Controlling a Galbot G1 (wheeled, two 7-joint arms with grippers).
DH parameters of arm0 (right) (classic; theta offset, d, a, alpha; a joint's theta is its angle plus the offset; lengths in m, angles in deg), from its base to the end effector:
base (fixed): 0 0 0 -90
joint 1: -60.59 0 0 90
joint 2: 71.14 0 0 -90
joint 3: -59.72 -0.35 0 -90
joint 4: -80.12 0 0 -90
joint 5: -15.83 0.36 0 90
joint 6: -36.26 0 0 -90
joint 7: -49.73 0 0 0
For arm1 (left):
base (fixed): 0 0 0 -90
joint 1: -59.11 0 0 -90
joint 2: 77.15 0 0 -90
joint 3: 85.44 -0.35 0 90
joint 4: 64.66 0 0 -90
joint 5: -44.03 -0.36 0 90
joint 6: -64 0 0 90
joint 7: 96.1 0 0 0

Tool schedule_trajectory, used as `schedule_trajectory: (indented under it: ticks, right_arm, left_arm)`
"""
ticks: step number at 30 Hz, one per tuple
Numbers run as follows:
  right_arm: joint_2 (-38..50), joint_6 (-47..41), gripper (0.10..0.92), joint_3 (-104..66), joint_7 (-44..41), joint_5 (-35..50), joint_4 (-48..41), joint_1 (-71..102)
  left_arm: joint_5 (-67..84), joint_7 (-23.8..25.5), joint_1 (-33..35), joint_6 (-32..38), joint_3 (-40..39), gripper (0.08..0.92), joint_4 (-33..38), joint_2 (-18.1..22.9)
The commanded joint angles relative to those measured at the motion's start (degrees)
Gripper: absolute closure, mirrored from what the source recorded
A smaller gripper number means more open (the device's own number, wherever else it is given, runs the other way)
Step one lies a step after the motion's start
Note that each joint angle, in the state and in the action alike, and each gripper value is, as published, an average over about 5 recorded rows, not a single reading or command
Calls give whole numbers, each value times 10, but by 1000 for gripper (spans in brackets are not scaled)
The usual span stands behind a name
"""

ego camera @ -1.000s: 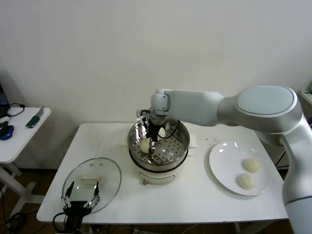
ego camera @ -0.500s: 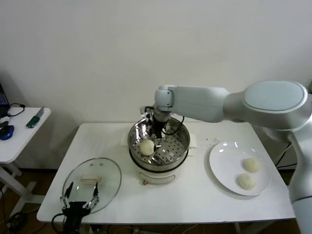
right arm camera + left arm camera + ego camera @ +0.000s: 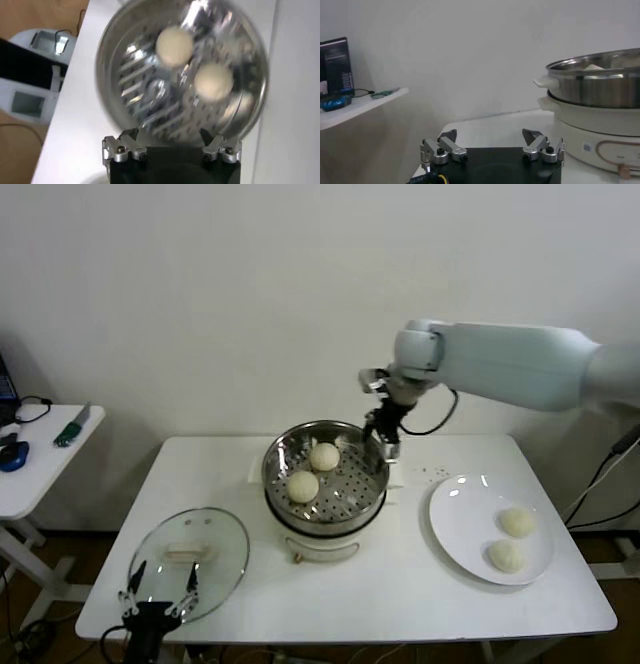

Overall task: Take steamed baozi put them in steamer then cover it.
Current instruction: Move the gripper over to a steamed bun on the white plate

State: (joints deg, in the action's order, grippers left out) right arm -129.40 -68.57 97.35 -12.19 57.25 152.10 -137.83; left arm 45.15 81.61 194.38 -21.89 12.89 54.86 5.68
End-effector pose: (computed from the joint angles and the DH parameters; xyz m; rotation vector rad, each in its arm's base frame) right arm 0.5736 -0.0121 -0.0293 1.4504 -1.2935 1.2940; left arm 0.1005 0.0666 -0.3368 0.1121 -2.9390 -0.2566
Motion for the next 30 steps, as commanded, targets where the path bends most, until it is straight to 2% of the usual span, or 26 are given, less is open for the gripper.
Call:
schedule_trajectory:
  ticks: [1,7,16,23,30]
  right_arm:
    - [208,13,203,-4,-26,-164,86,21]
    - [279,25,203,-62,-28,-262,85,131]
    - [330,60,203,-232,-40,-371,23,332]
    - [328,74,203,-334,-37,-411,-5,429]
    - [295,76,203,-366,-25,-408,-28,450]
  left_arm:
    - [-8,4,2,-6,-6,177,2,1]
    - [-14,4,1,-11,-5,177,4,5]
    - [-25,4,7,-15,0,177,2,14]
    - [-37,3,6,-18,-6,177,-4,19]
    - [-45,2,4,-19,-11,177,-6,24]
